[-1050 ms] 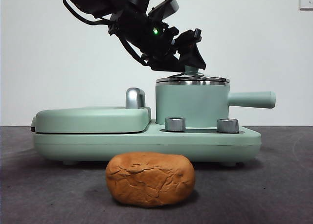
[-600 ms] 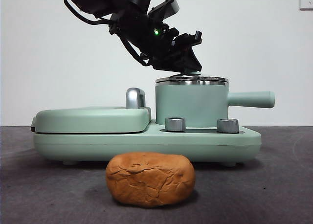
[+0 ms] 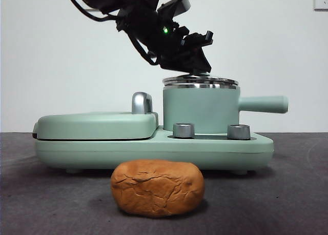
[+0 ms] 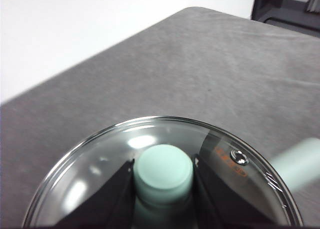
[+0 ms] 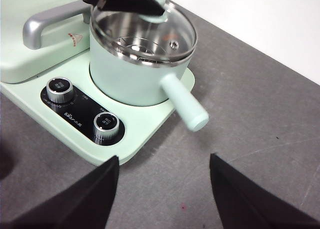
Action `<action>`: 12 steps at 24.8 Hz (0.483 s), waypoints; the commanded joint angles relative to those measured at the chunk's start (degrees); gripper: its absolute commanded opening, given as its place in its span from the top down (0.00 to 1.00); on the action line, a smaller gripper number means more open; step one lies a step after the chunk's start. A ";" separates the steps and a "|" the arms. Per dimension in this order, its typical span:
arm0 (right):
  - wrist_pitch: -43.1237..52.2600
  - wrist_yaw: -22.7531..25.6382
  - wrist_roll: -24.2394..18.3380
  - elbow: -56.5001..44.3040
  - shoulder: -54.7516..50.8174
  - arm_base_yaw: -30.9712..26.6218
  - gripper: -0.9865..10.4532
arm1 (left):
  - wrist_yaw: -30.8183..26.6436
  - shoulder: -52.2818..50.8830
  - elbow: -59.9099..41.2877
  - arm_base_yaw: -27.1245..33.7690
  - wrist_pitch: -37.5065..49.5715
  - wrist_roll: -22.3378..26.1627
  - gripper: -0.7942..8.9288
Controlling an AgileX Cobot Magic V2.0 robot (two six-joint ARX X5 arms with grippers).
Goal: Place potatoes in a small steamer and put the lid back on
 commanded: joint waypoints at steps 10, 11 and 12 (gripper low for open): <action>0.55 -0.22 1.03 1.11 0.17 0.28 0.66 | -1.70 -14.75 2.71 0.81 -18.38 2.80 0.91; 0.55 -0.24 1.03 1.11 0.17 0.39 0.66 | -1.70 -16.26 2.71 1.07 -22.10 2.71 0.91; 0.55 -0.26 1.03 1.11 0.17 0.52 0.66 | -1.70 -17.40 2.71 1.31 -24.94 2.51 0.91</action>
